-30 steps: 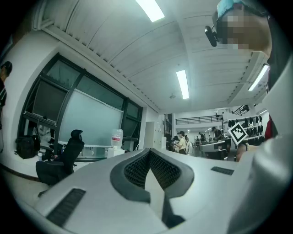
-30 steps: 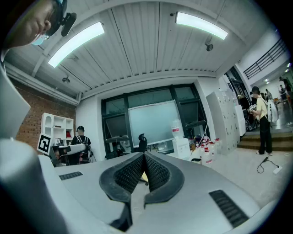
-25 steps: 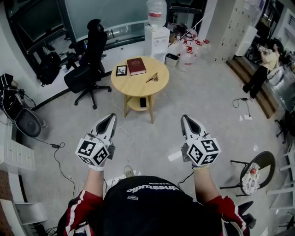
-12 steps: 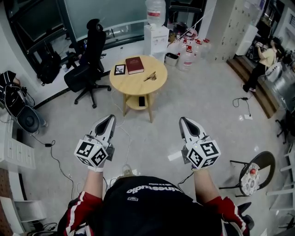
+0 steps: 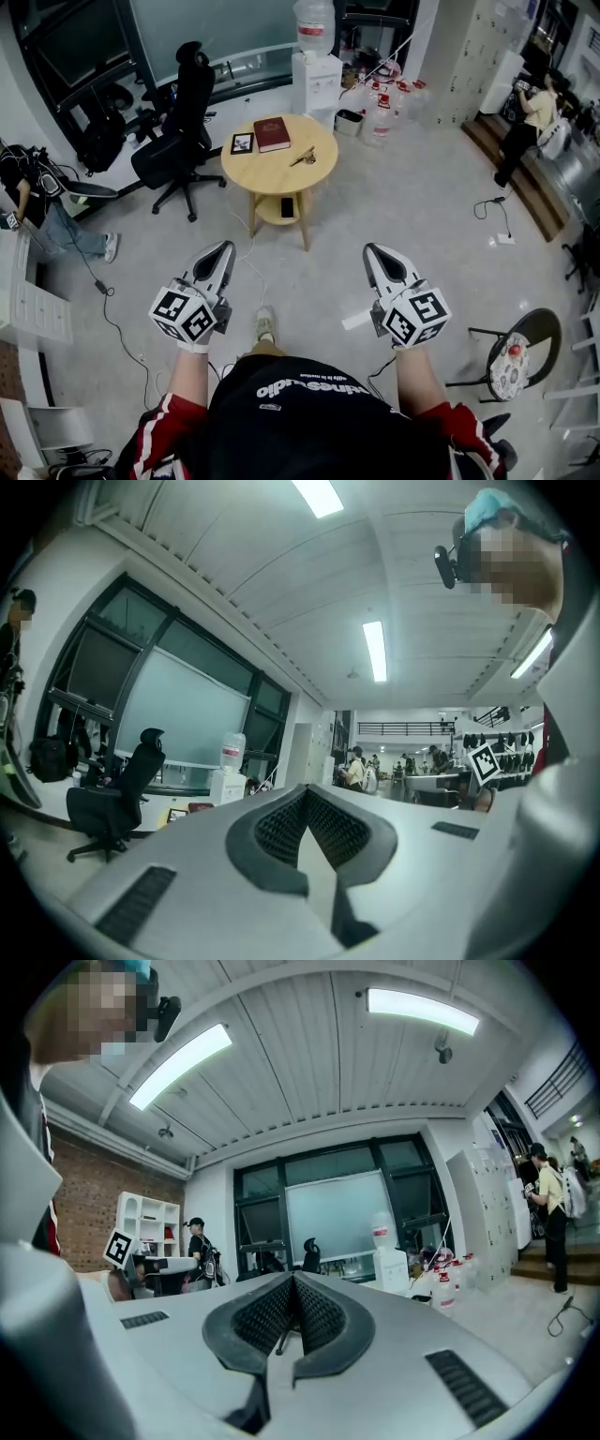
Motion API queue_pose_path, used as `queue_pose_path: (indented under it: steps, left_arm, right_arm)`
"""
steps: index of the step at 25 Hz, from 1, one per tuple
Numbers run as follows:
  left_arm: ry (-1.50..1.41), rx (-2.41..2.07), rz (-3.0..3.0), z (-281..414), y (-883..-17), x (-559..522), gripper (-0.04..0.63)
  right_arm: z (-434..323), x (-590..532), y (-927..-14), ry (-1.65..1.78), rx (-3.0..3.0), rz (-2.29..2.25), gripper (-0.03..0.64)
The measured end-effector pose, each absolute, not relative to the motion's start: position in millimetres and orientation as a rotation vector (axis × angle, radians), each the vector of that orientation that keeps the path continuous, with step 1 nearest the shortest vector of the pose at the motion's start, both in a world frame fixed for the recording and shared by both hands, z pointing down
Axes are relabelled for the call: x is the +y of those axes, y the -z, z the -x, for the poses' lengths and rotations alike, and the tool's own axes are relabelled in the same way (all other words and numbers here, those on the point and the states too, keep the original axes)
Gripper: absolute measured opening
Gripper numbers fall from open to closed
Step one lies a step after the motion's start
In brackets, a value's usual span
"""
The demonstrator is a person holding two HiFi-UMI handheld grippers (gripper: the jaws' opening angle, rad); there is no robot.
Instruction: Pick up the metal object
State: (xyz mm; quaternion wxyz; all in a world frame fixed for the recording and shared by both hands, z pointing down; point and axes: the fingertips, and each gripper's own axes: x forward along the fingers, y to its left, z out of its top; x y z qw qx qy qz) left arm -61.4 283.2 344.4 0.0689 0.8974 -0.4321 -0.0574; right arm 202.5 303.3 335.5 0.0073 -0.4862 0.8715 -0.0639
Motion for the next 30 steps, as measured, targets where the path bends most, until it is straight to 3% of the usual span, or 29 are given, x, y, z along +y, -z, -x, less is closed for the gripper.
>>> queue_pose_path:
  steps: [12,30]
  left_arm:
    - [0.146,-1.217,-2.784,44,-356,222,0.017]
    - [0.211,-1.206,-2.807,90,-358,5,0.017]
  right_arm:
    - [-209,256,-349,0.227,2.687,1.624,0.023]
    - [-180,45,-348,0.249,2.597,1.807,0.023]
